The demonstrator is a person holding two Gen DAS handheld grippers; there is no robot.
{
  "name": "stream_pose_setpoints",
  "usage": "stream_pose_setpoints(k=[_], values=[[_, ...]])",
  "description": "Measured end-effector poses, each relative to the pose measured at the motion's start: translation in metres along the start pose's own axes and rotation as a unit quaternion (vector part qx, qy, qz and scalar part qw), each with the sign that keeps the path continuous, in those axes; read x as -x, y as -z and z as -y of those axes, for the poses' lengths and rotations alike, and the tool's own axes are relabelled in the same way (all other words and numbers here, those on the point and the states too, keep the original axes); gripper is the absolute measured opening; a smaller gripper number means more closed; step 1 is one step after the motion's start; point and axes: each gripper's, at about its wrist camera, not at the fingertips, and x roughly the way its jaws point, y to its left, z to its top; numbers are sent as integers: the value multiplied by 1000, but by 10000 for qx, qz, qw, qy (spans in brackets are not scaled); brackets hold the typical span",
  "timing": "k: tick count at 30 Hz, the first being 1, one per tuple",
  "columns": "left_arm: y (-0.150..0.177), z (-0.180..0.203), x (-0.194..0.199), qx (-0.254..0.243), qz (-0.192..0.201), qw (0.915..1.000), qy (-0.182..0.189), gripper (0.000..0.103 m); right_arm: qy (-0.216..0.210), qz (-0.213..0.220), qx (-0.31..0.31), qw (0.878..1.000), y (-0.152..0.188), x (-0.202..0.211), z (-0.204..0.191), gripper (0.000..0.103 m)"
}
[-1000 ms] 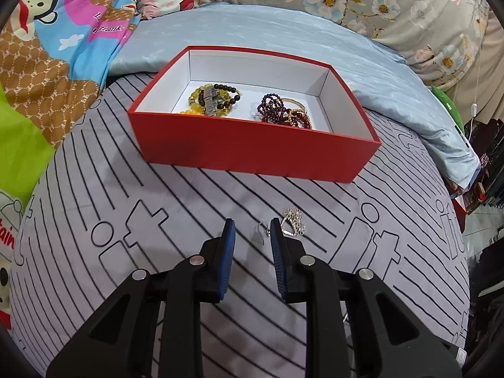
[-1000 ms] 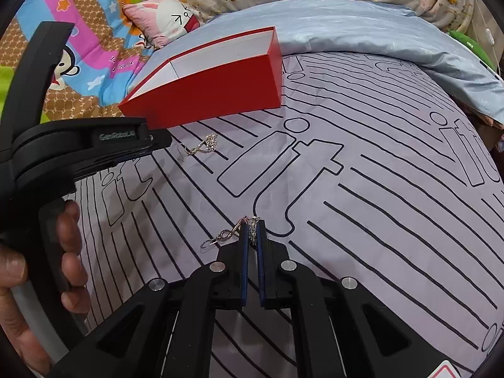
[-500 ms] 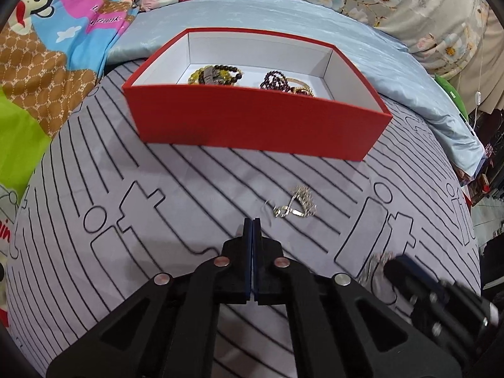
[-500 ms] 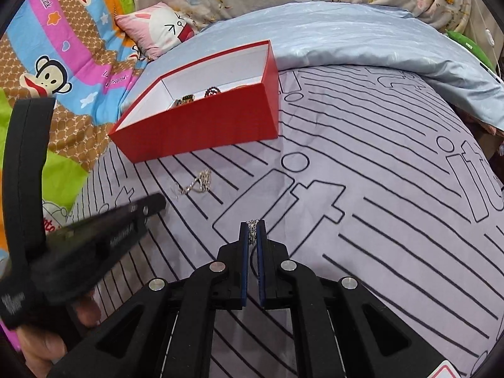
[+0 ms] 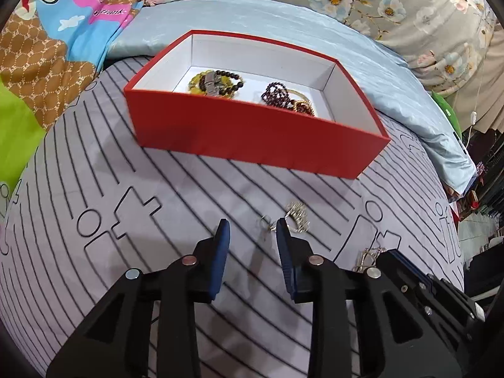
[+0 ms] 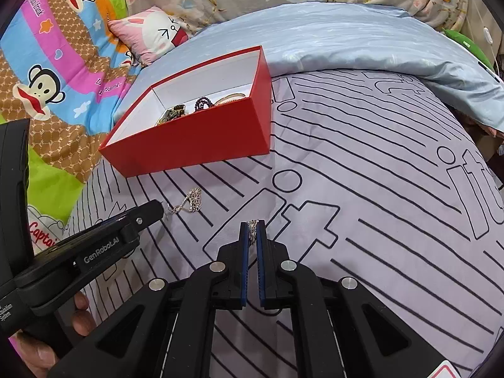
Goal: Organize jewelry
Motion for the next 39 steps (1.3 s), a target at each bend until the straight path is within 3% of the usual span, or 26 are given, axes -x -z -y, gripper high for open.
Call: stream_pose_setpoints(k=[4,6,19,39], values=[[-5,9,-10,-123,-41,9999,-64,27,-17,-8,-20,10000,-6,-3,4,5],[-4,11,-18,-173,-144,9997,-36,3,-20,-13,-16,10000,-8,-6,5,5],[13,-8,1,-88,-42,9999,-95,1,-152,-50,-52,9999,-3,-5,-1,5],[13,-25,63,-41,252,9997,-27,1,-385,232,378,9983,-2,34,-55,5]])
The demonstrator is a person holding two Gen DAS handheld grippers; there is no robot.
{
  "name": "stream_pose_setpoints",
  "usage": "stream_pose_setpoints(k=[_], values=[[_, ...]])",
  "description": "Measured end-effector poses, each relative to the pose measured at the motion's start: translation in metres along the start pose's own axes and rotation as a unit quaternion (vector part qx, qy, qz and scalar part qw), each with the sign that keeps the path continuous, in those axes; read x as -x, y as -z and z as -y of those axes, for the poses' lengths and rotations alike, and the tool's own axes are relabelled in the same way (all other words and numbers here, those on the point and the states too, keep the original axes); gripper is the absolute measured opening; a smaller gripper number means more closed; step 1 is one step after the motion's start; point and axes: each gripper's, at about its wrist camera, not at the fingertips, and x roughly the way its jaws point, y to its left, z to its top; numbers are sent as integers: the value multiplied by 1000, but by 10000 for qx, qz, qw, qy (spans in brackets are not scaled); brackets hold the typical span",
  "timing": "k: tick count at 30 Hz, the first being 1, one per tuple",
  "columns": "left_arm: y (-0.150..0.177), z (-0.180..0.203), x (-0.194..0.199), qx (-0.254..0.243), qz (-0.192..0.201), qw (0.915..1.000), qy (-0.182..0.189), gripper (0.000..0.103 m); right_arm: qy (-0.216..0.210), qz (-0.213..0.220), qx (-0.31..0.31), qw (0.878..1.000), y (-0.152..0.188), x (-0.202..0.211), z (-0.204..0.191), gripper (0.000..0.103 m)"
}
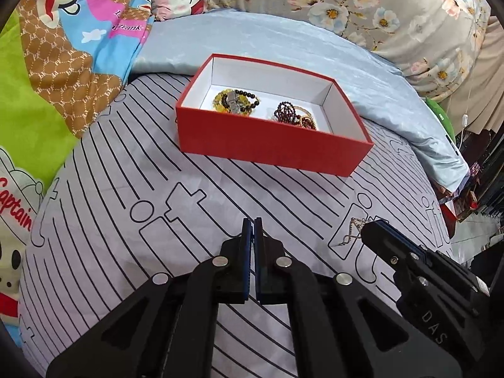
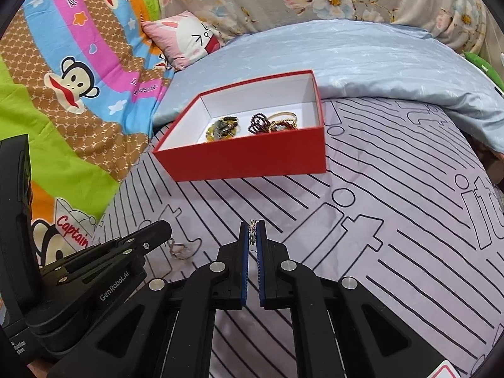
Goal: Organize jewelry
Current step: 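Carry the earrings and pendant necklace over the red box with both tools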
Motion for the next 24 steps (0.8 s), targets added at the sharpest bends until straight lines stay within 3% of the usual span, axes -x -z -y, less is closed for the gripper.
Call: stream_pose_setpoints(k=[24], values=[[-45,-3,44,-165,482,9987,-51,1,-95,429,386,9983,-39,26,-37,5]])
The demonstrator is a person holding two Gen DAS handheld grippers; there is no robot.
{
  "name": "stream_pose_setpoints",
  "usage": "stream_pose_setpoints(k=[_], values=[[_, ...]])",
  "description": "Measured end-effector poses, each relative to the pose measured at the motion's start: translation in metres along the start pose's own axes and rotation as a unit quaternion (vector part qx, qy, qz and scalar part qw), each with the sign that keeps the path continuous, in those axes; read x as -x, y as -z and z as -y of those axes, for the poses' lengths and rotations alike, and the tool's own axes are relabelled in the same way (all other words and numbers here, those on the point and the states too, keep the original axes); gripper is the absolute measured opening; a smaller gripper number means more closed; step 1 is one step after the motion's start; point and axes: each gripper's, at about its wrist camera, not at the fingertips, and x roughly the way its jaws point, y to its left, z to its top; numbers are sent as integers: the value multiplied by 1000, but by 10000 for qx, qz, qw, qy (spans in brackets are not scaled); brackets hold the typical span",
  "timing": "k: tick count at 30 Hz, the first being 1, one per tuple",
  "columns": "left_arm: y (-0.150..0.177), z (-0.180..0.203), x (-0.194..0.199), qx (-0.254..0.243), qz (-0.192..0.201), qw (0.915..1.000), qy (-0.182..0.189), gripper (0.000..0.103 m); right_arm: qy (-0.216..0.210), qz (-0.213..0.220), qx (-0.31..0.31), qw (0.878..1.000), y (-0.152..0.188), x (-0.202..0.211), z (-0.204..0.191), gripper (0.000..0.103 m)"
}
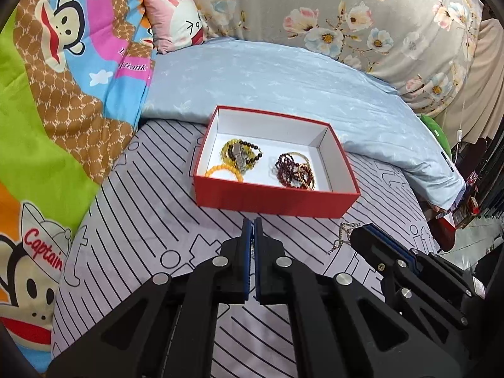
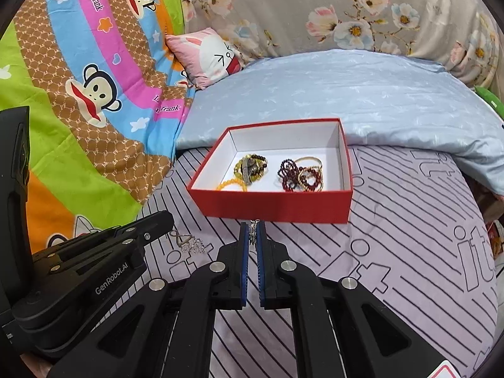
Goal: Organize jewelry
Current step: 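Carry the earrings and pendant necklace over the red box with both tools, then lower both tools into the box and open them to release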
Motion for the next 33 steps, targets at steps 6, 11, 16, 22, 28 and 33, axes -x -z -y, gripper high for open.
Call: stream_pose_setpoints(k=[6,11,16,22,28,33], values=[[-20,4,1,-103,139,9999,10,1,-20,105,11,9999,-18,-2,2,5],[-42,10,-4,-189,274,9994,-16,1,-1,197,75,9998,-39,-8,6,5],[-65,14,-15,-233,388,9990,-34,1,78,275,144,9995,-62,-19,10,5],[-87,16,-35,-306,419,9986,-100,1,86,281,115,9995,-83,-40,21,5],[-100,17,-63,-333,341,9988,-151,1,137,233,127,9996,-96,-65,26,5],[-104,15,-86,-323,240,9990,-201,1,170,145,134,9997,-100,-86,31,5]])
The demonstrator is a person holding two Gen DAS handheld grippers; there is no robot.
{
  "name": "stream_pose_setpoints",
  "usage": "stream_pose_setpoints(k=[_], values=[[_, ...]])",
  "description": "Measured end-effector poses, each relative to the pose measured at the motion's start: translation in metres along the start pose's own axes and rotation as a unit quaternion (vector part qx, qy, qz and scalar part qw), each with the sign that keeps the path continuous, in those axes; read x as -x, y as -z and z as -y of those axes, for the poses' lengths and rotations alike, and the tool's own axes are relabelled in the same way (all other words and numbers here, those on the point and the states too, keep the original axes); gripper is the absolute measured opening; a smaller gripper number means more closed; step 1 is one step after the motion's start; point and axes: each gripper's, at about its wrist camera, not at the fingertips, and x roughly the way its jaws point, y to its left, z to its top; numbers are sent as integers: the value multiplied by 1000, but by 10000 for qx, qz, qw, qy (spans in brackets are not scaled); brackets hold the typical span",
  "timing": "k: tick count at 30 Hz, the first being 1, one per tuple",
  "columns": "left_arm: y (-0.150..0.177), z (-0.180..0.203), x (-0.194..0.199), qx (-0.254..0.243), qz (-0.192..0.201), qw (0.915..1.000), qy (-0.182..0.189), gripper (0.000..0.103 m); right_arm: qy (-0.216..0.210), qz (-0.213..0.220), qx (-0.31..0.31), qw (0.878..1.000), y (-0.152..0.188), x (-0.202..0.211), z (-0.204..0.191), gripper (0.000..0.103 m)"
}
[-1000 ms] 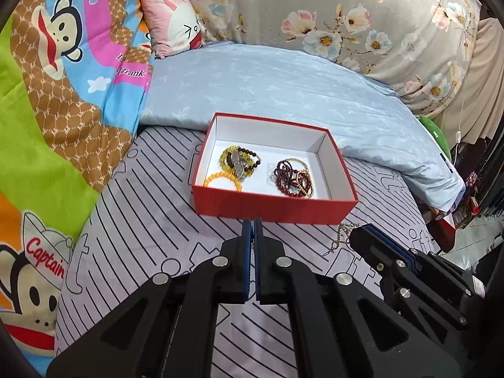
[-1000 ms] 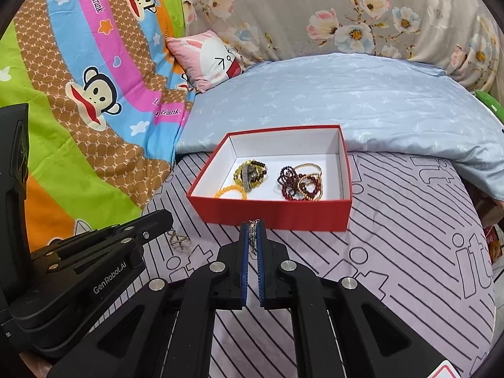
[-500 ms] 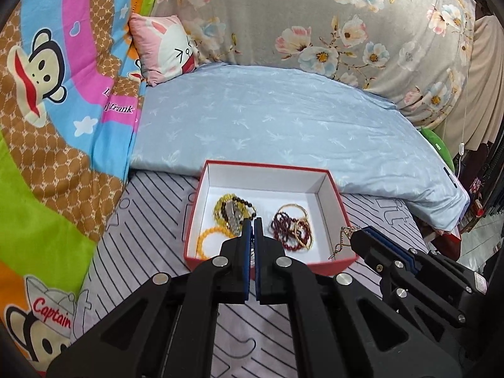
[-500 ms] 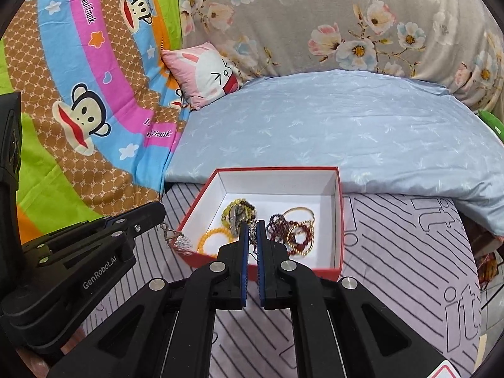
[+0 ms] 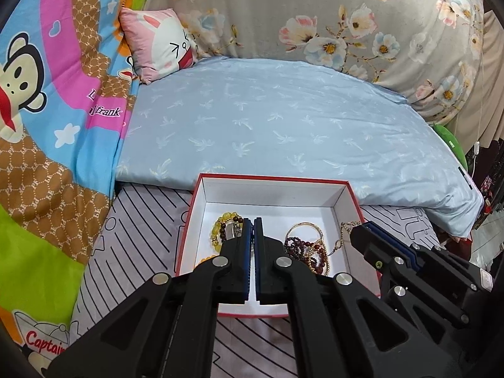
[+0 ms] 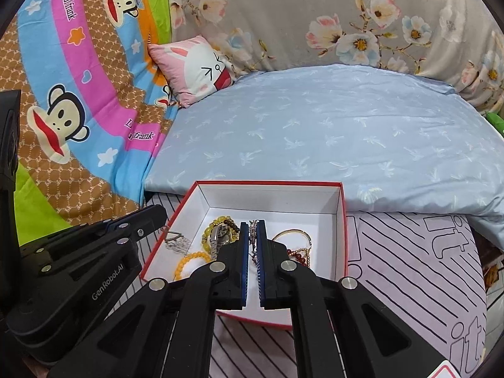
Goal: Organize jewelry
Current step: 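Lower both tools into the box and open them to release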
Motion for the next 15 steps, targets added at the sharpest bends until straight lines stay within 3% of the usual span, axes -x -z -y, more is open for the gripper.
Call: stream_pose_setpoints(k=[15], values=[[3,1,-47,-15,-249,9997,-65,1,51,-236,-71,9997,5,-44,15,5]])
